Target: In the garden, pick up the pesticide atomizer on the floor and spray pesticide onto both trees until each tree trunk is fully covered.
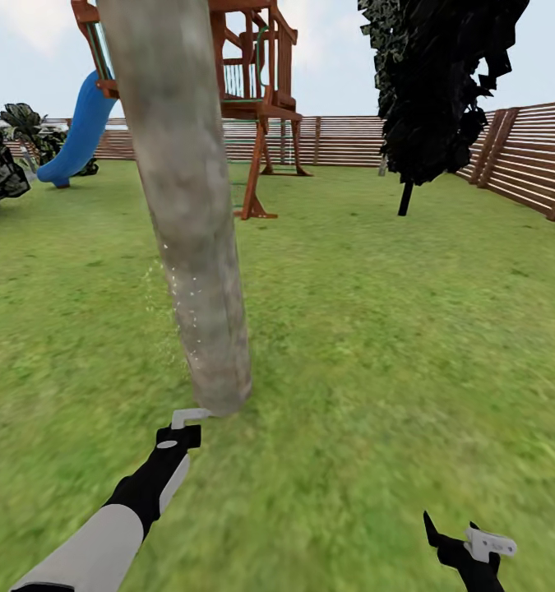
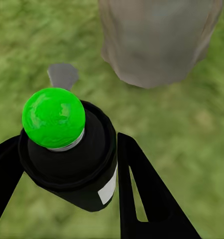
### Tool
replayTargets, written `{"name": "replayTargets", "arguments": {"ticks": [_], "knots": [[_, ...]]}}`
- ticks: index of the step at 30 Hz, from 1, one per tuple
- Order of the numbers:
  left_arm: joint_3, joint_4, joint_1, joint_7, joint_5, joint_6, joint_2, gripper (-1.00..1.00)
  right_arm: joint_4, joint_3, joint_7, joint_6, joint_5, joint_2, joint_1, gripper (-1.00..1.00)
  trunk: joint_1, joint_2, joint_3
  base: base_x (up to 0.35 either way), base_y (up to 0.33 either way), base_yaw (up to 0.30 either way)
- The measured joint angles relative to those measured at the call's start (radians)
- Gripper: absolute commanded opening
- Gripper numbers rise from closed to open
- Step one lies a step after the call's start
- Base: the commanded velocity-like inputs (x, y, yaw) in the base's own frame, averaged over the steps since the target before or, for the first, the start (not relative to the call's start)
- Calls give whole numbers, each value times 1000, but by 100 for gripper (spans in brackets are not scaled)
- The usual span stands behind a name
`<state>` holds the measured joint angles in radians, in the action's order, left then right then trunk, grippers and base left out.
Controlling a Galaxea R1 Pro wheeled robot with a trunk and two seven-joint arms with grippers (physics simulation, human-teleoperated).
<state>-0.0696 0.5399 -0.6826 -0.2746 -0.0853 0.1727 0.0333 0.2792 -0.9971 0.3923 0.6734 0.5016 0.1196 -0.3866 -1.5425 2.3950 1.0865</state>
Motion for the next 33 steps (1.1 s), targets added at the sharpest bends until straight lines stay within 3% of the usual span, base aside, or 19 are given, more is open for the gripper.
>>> {"name": "replayTargets", "arguments": {"ticks": [8,14,22,33], "knots": [[1,1,0,0,-1,1,-1,-100,0,0,0,0,0,0,0,100,0,0,0,197,-224,264],[0,0,0,0,-1,1,-1,-100,0,0,0,0,0,0,0,100,0,0,0,193,-226,62],[-1,0,0,0,-2,-1,0,-100,0,0,0,0,0,0,0,100,0,0,0,18,-268,254],[-1,0,0,0,-1,-1,0,-100,0,0,0,0,0,0,0,100,0,0,0,0,-272,59]]}}
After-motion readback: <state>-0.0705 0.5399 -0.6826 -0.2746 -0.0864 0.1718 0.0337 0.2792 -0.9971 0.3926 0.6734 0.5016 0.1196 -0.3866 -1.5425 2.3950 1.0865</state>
